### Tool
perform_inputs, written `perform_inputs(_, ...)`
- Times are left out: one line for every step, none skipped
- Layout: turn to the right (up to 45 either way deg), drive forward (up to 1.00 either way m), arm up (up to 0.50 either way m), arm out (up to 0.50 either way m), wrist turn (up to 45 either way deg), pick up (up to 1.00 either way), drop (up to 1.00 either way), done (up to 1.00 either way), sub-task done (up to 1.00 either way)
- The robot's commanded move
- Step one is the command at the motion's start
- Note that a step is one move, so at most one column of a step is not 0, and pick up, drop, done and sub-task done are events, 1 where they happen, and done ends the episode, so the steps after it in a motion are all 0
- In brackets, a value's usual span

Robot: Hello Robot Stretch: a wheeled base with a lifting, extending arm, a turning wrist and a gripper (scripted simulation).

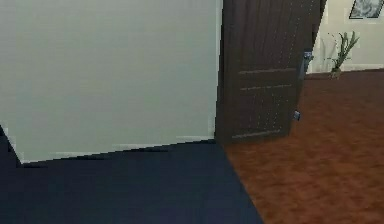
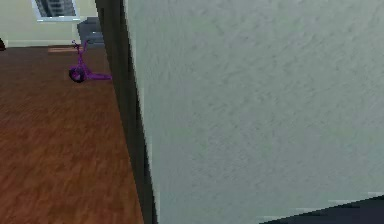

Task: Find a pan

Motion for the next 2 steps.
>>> perform_inputs(3.0, 0.00, 0.00, 0.00, 0.0, 0.00, 0.00, 0.00, 0.00)
perform_inputs(0.0, 0.30, 0.00, 0.00, 0.0, 0.00, 0.00, 0.00, 0.00)
